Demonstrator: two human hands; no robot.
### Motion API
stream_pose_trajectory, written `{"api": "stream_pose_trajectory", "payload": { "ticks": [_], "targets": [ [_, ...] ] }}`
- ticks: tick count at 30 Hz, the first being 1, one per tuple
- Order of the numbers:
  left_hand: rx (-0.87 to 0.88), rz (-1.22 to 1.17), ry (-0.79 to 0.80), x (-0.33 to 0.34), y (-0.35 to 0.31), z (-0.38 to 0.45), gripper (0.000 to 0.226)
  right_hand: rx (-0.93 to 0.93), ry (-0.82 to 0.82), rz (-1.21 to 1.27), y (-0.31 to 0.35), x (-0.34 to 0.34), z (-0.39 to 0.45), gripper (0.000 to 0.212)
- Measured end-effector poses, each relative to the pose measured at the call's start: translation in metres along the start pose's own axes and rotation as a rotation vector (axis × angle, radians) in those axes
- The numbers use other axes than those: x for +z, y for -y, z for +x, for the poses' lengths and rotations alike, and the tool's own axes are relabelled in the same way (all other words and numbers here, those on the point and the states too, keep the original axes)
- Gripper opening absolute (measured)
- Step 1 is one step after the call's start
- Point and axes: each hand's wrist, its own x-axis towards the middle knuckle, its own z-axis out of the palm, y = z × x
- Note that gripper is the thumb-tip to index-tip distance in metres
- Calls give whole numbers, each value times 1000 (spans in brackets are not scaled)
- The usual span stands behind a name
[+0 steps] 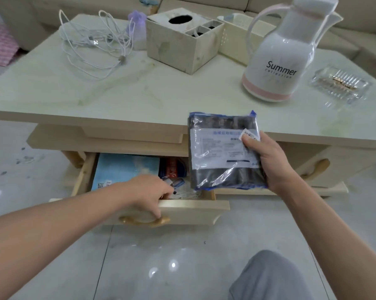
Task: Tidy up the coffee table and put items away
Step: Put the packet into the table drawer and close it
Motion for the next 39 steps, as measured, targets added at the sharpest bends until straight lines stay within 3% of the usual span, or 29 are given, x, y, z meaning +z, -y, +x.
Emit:
{"api": "stream_pose_trajectory", "payload": {
  "ticks": [6, 11, 15, 21, 26, 28, 32, 34, 37, 39],
  "targets": [
    [14, -184, 68, 8, 6, -4, 46, 76, 86, 55, -19, 1, -8, 30],
    [-36, -396, 239, 2, 7, -9, 40, 384, 96, -59, -51, -3, -6, 32],
    [-135, -371, 395, -7, 18, -17, 40, 559, -4, -153, -71, 14, 20, 32],
    [-166, -349, 379, -4, 20, -21, 38, 608, 86, -192, -110, 65, 35, 32],
    [-147, -330, 374, -6, 17, -21, 36, 674, 111, -233, -127, 66, 41, 36],
    [-139, -328, 377, -8, 16, -22, 36, 602, 114, -385, -131, 68, 41, 41],
    [-135, -282, 372, -12, 12, -22, 38, 222, 157, -1063, -138, 75, 40, 60],
    [-128, -194, 353, -16, 9, -21, 41, 33, 227, -1282, -135, 76, 31, 66],
    [-122, -18, 258, -24, 8, -23, 50, -224, 388, -1412, -122, 66, 13, 74],
    [-97, 149, 136, -26, 10, -24, 60, -208, 613, -1411, -114, 56, 5, 75]
  ]
}}
